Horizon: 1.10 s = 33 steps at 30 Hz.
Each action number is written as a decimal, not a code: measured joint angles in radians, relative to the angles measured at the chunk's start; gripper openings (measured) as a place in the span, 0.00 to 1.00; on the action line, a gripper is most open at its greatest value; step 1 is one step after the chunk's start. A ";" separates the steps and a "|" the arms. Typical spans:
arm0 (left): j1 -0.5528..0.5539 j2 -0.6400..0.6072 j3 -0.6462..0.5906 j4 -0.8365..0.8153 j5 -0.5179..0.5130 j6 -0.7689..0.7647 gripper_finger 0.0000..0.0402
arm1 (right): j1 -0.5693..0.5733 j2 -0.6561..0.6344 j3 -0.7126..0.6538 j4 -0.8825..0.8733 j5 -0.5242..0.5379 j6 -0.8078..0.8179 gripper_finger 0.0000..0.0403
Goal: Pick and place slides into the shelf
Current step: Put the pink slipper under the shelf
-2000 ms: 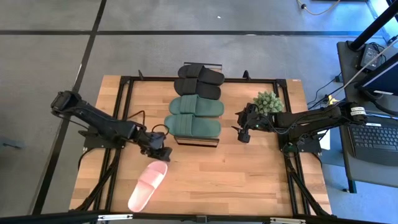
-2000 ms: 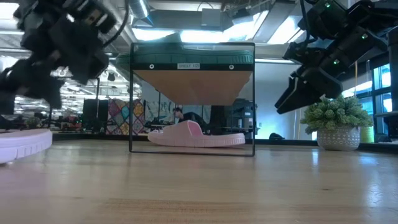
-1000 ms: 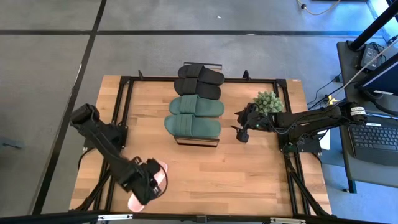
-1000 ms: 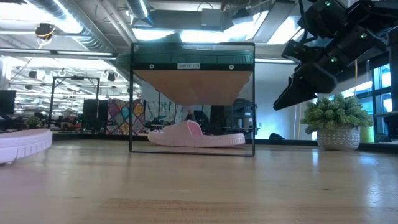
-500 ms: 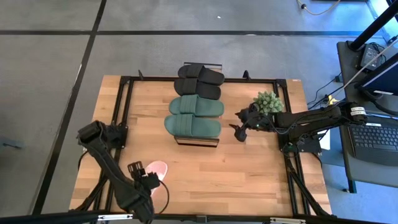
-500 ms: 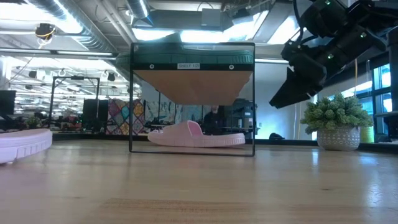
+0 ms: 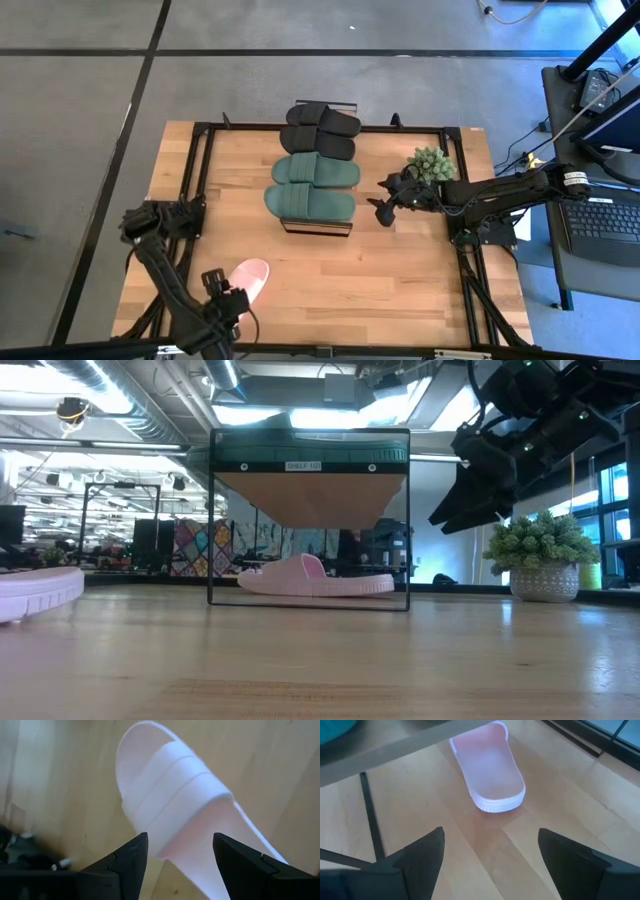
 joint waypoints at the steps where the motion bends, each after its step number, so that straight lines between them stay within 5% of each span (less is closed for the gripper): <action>1: -0.004 0.000 -0.008 0.013 -0.015 0.000 0.54 | 0.003 0.000 0.000 0.000 0.000 0.000 0.79; 23: 0.056 0.000 -0.224 0.142 -0.081 0.176 0.53 | 0.052 0.000 0.000 0.008 0.001 -0.006 0.79; 33: 0.115 0.000 -0.224 0.143 -0.124 0.277 0.24 | 0.052 0.000 0.000 0.010 0.001 -0.002 0.79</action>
